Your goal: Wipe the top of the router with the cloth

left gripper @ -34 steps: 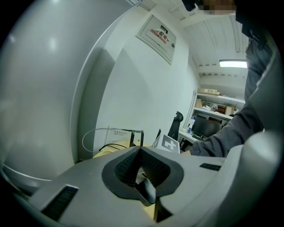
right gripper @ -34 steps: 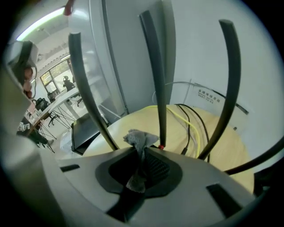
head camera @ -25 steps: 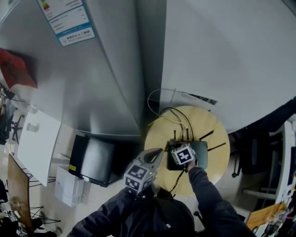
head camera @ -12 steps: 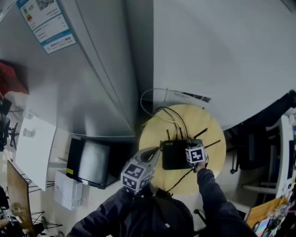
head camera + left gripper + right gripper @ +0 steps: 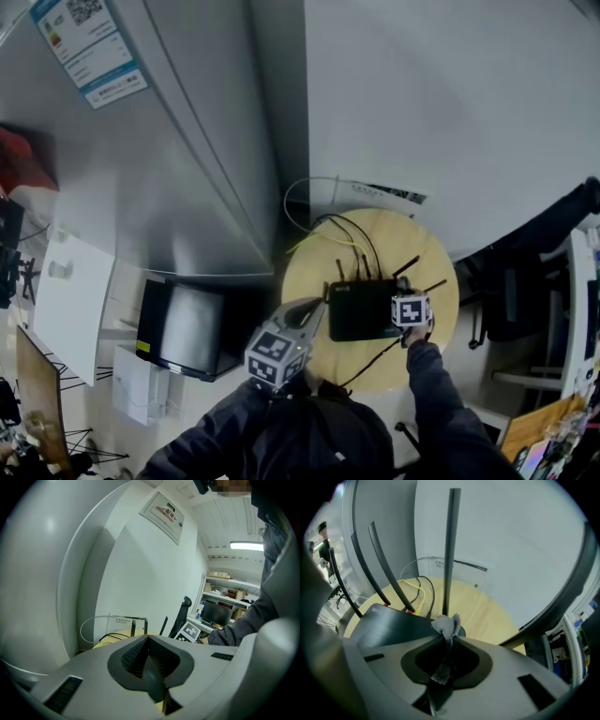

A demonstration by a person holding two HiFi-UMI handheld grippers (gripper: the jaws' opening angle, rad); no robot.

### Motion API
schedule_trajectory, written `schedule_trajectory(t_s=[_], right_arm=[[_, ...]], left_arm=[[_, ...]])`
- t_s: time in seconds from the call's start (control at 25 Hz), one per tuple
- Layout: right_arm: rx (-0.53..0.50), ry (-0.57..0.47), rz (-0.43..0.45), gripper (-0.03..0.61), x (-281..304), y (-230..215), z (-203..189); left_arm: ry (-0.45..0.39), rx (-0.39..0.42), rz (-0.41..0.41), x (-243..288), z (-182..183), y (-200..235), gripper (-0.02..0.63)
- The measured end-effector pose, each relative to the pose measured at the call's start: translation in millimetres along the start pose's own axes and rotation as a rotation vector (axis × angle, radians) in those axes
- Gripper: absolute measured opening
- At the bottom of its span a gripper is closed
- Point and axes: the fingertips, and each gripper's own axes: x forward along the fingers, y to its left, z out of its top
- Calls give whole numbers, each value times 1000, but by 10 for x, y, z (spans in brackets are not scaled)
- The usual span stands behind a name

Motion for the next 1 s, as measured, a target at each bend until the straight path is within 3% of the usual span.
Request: schedule_trajectory(t_s=[0.2,0.44,0.72,1.0], right_arm=[[9,-21,-9,75,-10,-34,42],[33,-71,48,74,-95,154,67],[-67,-147,242,74,-377,1248,278],[-132,-125,364,74,-484,2094,258]], left_arm=[[-3,3,12,-47,-11,20,2],[-8,-4,12,-102,7,9,2],[-13,-4,7,-125,12,-10,2],[-20,-7,11,-200,-3,-23,2]])
